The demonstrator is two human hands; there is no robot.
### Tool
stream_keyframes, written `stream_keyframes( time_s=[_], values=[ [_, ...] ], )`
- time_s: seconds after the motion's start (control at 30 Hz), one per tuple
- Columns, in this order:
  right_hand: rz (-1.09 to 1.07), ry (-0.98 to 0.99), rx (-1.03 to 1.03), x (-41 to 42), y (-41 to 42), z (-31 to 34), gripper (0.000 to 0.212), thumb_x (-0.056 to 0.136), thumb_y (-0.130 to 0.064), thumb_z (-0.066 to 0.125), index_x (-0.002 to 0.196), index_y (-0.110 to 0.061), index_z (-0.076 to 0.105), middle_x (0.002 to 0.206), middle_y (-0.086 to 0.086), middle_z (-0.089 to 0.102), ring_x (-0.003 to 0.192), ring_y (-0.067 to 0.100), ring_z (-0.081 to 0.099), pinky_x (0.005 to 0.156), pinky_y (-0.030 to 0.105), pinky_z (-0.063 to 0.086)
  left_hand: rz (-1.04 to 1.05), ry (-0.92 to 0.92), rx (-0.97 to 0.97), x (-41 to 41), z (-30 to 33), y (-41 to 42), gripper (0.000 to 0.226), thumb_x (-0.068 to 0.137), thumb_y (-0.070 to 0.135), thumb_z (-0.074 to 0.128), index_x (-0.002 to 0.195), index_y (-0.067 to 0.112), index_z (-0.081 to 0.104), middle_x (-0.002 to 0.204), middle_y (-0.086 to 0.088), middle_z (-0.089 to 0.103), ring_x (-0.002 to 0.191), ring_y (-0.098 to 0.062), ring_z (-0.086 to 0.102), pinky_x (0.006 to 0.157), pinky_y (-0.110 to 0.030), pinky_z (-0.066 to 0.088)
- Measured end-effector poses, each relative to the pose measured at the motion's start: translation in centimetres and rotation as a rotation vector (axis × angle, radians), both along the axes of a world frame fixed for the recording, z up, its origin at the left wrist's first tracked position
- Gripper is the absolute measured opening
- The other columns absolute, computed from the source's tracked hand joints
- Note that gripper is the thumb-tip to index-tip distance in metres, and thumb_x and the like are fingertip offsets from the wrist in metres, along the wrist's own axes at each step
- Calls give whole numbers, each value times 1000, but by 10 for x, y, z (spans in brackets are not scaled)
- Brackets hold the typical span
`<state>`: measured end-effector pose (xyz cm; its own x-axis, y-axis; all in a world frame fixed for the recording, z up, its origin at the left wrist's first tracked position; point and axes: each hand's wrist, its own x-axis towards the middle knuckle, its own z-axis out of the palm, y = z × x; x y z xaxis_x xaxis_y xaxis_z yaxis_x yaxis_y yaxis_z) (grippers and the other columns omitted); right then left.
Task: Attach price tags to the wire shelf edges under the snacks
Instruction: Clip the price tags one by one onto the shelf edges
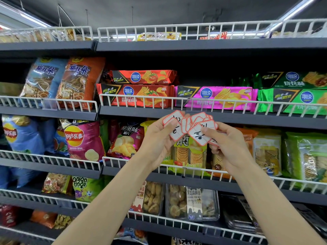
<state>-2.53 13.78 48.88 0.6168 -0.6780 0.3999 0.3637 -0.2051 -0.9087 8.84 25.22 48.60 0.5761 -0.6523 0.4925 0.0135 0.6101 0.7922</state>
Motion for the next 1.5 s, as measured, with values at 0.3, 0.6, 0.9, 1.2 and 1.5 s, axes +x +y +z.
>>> stream_keyframes(
  time_s=[0.3,0.6,0.9,1.2,1.5],
  values=[
    [-189,30,-291,12,13,2,18,77,-20,76,85,-25,60,84,-4,66,61,6,64,41,18,47,168,-124,83,-16,2,-14,21,86,16,62,107,15,63,107,-10,70,103,-25,66,95,-41,51],
    [125,37,-287,-1,1,3,32,93,-1,50,115,-24,52,107,-8,68,62,12,64,53,19,48,389,29,7,-2,6,-8,32,88,-1,58,120,6,57,103,-9,69,99,-25,66,88,-39,53],
    [-20,203,-698,5,6,13,69,90,-17,60,137,-36,12,118,-11,45,87,-1,58,71,19,52,366,-122,126,-9,6,-5,25,91,10,59,114,19,60,103,-7,71,93,-23,69,77,-42,58],
    [42,191,-635,15,6,16,94,79,-21,73,134,-53,5,128,2,50,86,10,65,62,18,52,353,-223,210,-10,7,-5,33,84,11,67,117,12,61,103,-9,71,96,-23,68,84,-44,56],
    [26,59,-388,1,-8,10,6,84,-11,66,86,-5,66,73,3,71,62,11,67,52,18,51,283,-3,138,-3,7,0,24,85,5,64,109,10,62,102,-11,71,93,-26,69,64,-29,57]
  ],
)
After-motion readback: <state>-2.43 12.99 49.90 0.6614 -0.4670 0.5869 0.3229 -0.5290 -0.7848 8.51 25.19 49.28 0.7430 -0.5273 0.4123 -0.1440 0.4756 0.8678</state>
